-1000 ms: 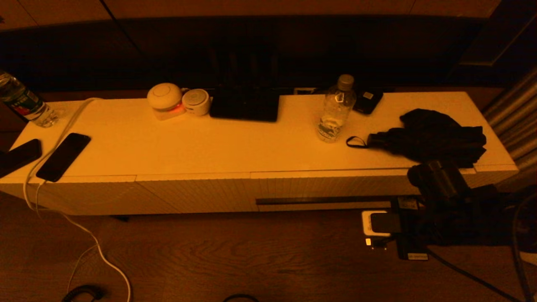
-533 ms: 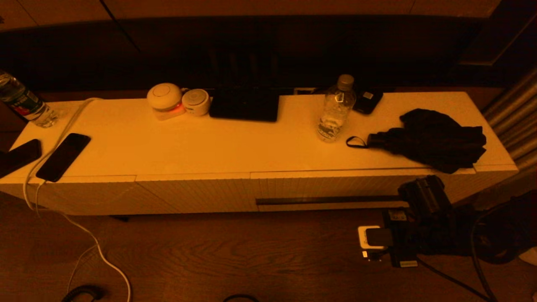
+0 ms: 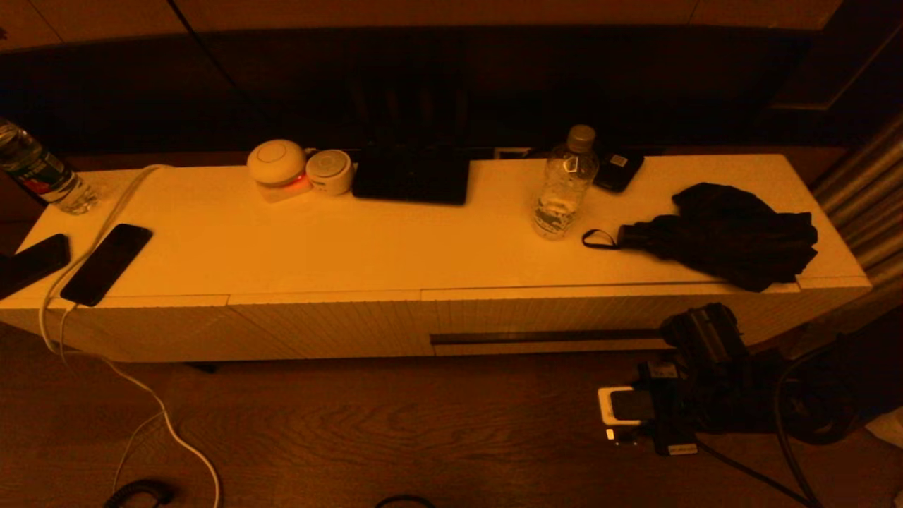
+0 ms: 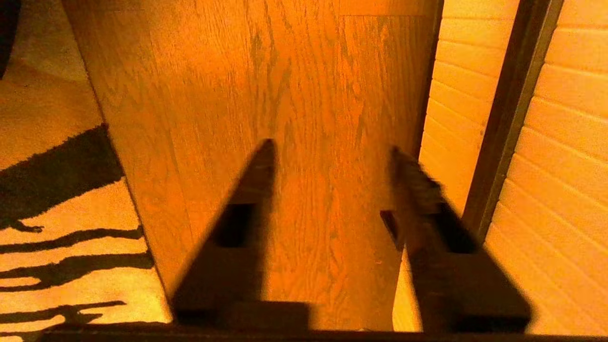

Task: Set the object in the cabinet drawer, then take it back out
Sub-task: Open the drawer

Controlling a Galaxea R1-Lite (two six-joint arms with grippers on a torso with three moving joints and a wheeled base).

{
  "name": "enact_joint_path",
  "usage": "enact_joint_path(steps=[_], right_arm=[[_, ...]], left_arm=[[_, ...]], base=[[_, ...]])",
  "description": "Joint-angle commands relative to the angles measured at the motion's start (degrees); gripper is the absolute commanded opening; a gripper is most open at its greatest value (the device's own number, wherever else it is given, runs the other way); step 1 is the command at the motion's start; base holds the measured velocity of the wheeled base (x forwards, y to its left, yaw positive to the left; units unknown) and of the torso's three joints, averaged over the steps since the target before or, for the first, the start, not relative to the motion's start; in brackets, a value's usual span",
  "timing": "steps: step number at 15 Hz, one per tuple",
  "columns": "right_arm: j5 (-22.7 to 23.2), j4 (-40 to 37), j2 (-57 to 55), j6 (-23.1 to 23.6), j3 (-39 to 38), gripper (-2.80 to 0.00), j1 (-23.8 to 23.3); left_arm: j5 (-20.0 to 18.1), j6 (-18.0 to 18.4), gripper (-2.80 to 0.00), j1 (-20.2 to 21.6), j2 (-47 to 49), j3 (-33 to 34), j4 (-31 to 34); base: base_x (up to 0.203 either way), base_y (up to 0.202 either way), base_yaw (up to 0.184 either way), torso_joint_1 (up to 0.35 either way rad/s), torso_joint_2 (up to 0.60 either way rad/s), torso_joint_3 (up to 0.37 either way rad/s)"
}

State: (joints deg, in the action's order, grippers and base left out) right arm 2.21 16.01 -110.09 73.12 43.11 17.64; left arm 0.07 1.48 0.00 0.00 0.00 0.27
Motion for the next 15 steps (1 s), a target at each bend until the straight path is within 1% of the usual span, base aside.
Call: enact_joint_path(steps=[1,3,5,10,15], right_arm=[[0.0,0.2,-0.4,0.4,0.0,0.0,-0.1],[0.2,0.4,-1.3,0.2,0.3,0.0,-0.1],[1.6,0.5,-2.8,0.4,1.6,0.0,-0.5],[1.7,-1.3,-5.8,1.1,5.6,0.0,-1.7],[2.1,-0.6,-9.7,1.3,9.0,0.0,-2.6]], left_arm=[[0.0,0.0,-2.8,0.0,0.0,0.0,0.0],[0.0,0.0,-2.8,0.0,0.0,0.0,0.0],[0.0,0.0,-2.8,0.0,0.0,0.0,0.0],[0.0,0.0,-2.8,0.0,0.0,0.0,0.0],[0.0,0.0,-2.8,0.0,0.0,0.0,0.0]], base=[[0.0,0.0,0.0,0.0,0.0,0.0],[0.0,0.0,0.0,0.0,0.0,0.0],[0.0,0.0,0.0,0.0,0.0,0.0],[0.0,0.0,0.0,0.0,0.0,0.0],[0.0,0.0,0.0,0.0,0.0,0.0]])
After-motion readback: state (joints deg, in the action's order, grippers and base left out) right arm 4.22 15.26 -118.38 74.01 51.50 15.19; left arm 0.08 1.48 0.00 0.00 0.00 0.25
